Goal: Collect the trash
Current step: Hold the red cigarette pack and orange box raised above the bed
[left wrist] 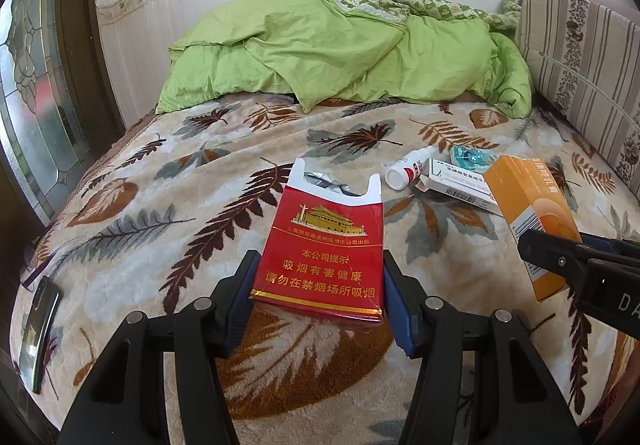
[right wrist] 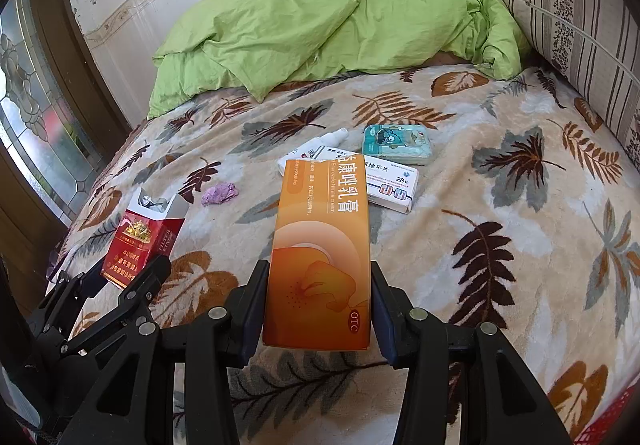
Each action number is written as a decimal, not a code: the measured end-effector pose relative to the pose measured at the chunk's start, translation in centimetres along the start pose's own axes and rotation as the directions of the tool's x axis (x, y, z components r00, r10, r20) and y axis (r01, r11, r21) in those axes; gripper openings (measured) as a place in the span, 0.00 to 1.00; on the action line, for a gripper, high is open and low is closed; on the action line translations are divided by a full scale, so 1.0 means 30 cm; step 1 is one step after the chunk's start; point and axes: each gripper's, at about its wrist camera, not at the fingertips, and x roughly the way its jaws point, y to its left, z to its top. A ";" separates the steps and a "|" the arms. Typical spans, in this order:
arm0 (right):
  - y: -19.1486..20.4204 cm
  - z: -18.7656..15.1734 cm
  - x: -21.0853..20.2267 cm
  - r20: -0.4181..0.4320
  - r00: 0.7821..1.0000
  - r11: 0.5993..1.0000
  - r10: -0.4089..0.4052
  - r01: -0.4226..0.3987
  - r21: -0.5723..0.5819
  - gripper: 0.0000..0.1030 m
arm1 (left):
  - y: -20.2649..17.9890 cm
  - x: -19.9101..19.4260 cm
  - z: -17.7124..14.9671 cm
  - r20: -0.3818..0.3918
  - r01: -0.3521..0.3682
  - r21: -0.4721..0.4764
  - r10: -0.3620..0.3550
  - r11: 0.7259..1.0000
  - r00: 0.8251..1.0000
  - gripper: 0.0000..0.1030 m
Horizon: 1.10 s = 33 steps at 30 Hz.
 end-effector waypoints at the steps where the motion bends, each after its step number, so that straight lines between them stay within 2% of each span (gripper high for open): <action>1: 0.000 0.000 0.001 0.000 1.000 1.000 0.000 0.000 0.000 0.48 | 0.000 0.001 0.000 0.001 0.000 0.000 0.000 1.000 1.000 0.55; 33: -0.015 0.005 -0.008 0.001 1.000 1.000 -0.009 0.009 0.014 0.48 | -0.010 -0.003 -0.001 -0.002 0.001 0.004 -0.001 1.000 1.000 0.55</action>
